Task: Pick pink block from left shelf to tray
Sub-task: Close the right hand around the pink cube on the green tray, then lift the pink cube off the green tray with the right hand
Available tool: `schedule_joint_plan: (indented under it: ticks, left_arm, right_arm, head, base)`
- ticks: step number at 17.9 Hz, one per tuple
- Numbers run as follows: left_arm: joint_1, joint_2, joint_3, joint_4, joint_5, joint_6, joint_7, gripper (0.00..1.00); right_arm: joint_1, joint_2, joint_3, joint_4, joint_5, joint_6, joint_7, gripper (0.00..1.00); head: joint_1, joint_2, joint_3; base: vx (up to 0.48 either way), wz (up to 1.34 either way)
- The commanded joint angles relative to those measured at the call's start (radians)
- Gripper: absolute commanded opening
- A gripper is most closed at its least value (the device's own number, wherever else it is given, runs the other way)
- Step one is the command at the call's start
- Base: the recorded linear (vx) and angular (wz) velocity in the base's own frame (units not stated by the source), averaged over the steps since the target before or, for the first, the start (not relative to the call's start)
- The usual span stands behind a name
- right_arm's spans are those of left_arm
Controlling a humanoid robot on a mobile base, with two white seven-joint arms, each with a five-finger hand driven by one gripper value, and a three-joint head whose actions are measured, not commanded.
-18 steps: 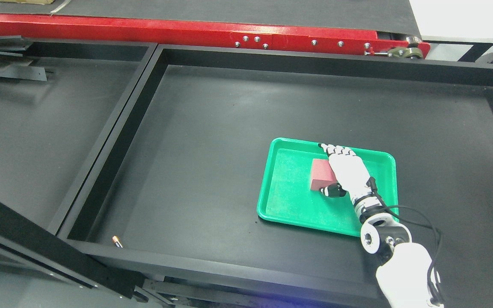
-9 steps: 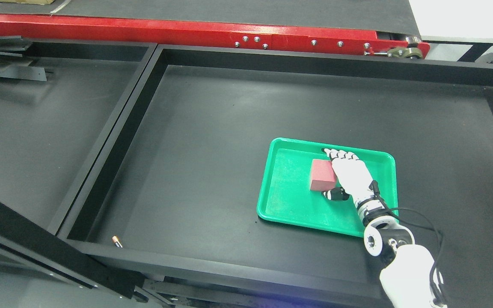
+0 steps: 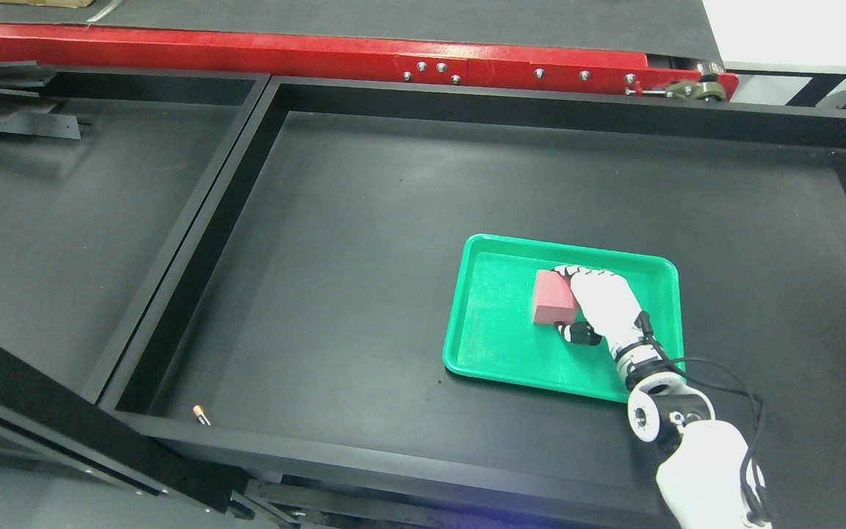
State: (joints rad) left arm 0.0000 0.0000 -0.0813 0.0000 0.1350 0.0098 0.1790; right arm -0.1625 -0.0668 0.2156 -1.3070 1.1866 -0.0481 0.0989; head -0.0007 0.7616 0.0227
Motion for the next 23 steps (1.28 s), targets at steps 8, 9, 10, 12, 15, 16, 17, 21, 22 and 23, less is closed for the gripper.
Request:
schedule_joint_plan:
  ticks: [8, 9, 10, 12, 15, 16, 17, 21, 22, 23]
  left_arm:
    - [-0.029, 0.017, 0.000, -0.017, 0.000, -0.001, 0.000, 1.00]
    - [-0.029, 0.017, 0.000, -0.017, 0.000, -0.001, 0.000, 1.00]
    - [-0.029, 0.017, 0.000, -0.017, 0.000, -0.001, 0.000, 1.00]
    - [-0.029, 0.017, 0.000, -0.017, 0.000, -0.001, 0.000, 1.00]
    - [-0.029, 0.017, 0.000, -0.017, 0.000, -0.001, 0.000, 1.00]
    - [-0.029, 0.017, 0.000, -0.017, 0.000, -0.001, 0.000, 1.00]
    - [-0.031, 0.017, 0.000, -0.017, 0.000, -0.001, 0.000, 1.00]
    - [-0.031, 0.017, 0.000, -0.017, 0.000, -0.001, 0.000, 1.00]
    - [-0.029, 0.017, 0.000, -0.017, 0.000, -0.001, 0.000, 1.00]
    - [-0.029, 0.017, 0.000, -0.017, 0.000, -0.001, 0.000, 1.00]
  right_arm:
    - [0.007, -0.082, -0.048, -0.044, -0.008, -0.065, -0.223, 0.02]
    - [0.011, -0.093, -0.053, -0.066, -0.008, -0.065, -0.287, 0.03]
    - [0.015, -0.100, -0.055, -0.080, -0.010, -0.064, -0.345, 0.03]
    - [0.043, -0.105, -0.056, -0.110, -0.012, -0.064, -0.465, 0.03]
    - [0.092, -0.102, -0.064, -0.164, -0.015, -0.064, -0.524, 0.03]
    - [0.106, -0.097, -0.067, -0.181, -0.018, -0.064, -0.536, 0.03]
    - [0.119, -0.094, -0.071, -0.198, -0.024, -0.064, -0.553, 0.03]
    - [0.162, -0.091, -0.090, -0.259, -0.054, -0.064, -0.634, 0.03]
    - [0.170, -0.090, -0.093, -0.276, -0.062, -0.065, -0.651, 0.03]
    - [0.178, -0.091, -0.093, -0.293, -0.074, -0.064, -0.666, 0.03]
  head:
    - [0.0000, 0.000, 0.000]
    - [0.0000, 0.000, 0.000]
    - [0.0000, 0.000, 0.000]
    - [0.0000, 0.000, 0.000]
    - [0.0000, 0.000, 0.000]
    - [0.0000, 0.000, 0.000]
    - [0.0000, 0.000, 0.000]
    - [0.0000, 0.000, 0.000]
    - [0.0000, 0.000, 0.000]
    - [0.0000, 0.000, 0.000]
  base:
    - [0.000, 0.00]
    - [0.000, 0.00]
    - [0.000, 0.00]
    - [0.000, 0.00]
    - [-0.004, 0.02]
    - [-0.006, 0.03]
    - [-0.025, 0.00]
    - [-0.065, 0.00]
    - [-0.114, 0.02]
    - [-0.114, 0.02]
